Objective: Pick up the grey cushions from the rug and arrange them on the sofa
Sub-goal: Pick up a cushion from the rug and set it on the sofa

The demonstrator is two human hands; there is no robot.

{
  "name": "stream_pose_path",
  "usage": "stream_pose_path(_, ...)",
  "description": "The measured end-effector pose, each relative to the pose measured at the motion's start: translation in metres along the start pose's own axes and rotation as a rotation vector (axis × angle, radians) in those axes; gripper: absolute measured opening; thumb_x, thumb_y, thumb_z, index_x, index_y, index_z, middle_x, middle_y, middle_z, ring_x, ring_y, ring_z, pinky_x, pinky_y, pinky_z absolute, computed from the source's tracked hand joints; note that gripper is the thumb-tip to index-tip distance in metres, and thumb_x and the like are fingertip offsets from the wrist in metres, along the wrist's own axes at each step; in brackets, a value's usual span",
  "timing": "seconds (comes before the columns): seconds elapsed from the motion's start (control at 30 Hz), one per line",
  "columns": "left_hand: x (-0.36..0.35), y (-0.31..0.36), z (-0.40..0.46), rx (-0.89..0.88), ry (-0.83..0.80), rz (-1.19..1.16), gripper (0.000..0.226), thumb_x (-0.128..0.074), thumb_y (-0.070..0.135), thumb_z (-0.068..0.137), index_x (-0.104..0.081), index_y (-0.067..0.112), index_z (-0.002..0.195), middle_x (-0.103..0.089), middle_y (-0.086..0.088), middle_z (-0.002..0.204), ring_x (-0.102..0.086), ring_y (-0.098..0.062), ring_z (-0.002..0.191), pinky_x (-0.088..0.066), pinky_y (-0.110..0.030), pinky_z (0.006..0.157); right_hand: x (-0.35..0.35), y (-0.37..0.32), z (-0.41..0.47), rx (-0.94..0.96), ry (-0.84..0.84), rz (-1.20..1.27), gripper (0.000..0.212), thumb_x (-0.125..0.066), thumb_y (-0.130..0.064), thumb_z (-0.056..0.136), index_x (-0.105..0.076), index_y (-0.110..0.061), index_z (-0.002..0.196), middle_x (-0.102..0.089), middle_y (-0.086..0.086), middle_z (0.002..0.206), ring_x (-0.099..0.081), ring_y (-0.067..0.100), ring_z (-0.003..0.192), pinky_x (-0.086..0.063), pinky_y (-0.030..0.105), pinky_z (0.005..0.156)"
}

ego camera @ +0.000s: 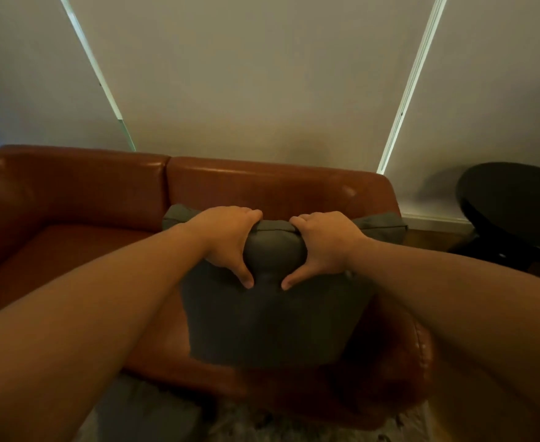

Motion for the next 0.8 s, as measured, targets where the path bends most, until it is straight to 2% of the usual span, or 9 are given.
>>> stream_pose_path(0.17, -0.001, -0.05, 0.064, -0.008, 0.035, 0.046, 0.106, -0.071, 0.084, 0.033, -0.043, 0.025, 0.116, -0.052, 0.006, 0.105, -0.052, -0.017, 0.093, -0.045, -0.033, 0.078, -0.012, 0.042, 0.068, -0.017, 0.004, -0.024, 0.117, -0.046, -0.101, 0.042, -0.05, -0.018, 0.124, -0.06, -0.001, 0.106, -0.057, 0.019, 0.088, -0.051, 0.032, 0.071)
stream_pose_path(0.3, -0.012, -0.09, 0.12, -0.044, 0.05, 0.049, 0.101, -0.075, 0.081, 0.038, -0.042, 0.024, 0.115, -0.051, 0.003, 0.105, -0.05, -0.019, 0.093, -0.039, -0.029, 0.076, -0.036, 0.072, 0.125, -0.05, -0.02, -0.04, 0.119, -0.045, -0.101, 0.043, -0.047, -0.018, 0.127, -0.058, 0.0, 0.108, -0.055, 0.02, 0.088, -0.042, 0.03, 0.066)
stream_pose_path(0.4, -0.022, -0.12, 0.167, -0.079, 0.06, 0.073, 0.1, -0.077, 0.078, 0.042, -0.043, 0.022, 0.118, -0.052, 0.001, 0.109, -0.05, -0.02, 0.097, -0.041, -0.032, 0.08, -0.059, 0.099, 0.166, -0.101, -0.04, -0.024, 0.115, -0.044, -0.101, 0.045, -0.046, -0.018, 0.125, -0.057, 0.0, 0.107, -0.052, 0.019, 0.086, -0.038, 0.03, 0.065)
stream_pose_path(0.5, -0.038, -0.147, 0.211, -0.109, 0.038, 0.065, 0.104, -0.077, 0.075, 0.047, -0.043, 0.019, 0.126, -0.052, -0.001, 0.116, -0.05, -0.022, 0.102, -0.044, -0.036, 0.088, -0.084, 0.121, 0.206, -0.144, -0.086, -0.006, 0.112, -0.047, -0.099, 0.047, -0.045, -0.018, 0.125, -0.056, 0.0, 0.11, -0.05, 0.018, 0.088, -0.034, 0.03, 0.068)
stream_pose_path(0.67, -0.062, -0.181, 0.28, -0.129, -0.001, 0.074, 0.102, -0.078, 0.073, 0.048, -0.042, 0.018, 0.127, -0.051, -0.002, 0.115, -0.05, -0.023, 0.102, -0.044, -0.037, 0.088, -0.124, 0.152, 0.256, -0.239, -0.145, 0.054, 0.112, -0.052, -0.097, 0.048, -0.043, -0.02, 0.128, -0.054, 0.0, 0.117, -0.052, 0.021, 0.1, -0.044, 0.036, 0.08)
stream_pose_path(0.8, -0.088, -0.2, 0.321, -0.134, -0.042, 0.044, 0.105, -0.079, 0.071, 0.05, -0.039, 0.019, 0.132, -0.049, -0.002, 0.119, -0.047, -0.023, 0.106, -0.041, -0.038, 0.094, -0.151, 0.176, 0.285, -0.277, -0.192, 0.08, 0.111, -0.055, -0.094, 0.05, -0.041, -0.02, 0.131, -0.05, 0.0, 0.121, -0.049, 0.022, 0.106, -0.044, 0.037, 0.088)
Point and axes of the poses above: each hand's wrist, its own z-axis towards the middle knuckle, its own x-axis out of the back of the hand, y = z × x, the point moved 3 cm from there along z, towards the middle knuckle
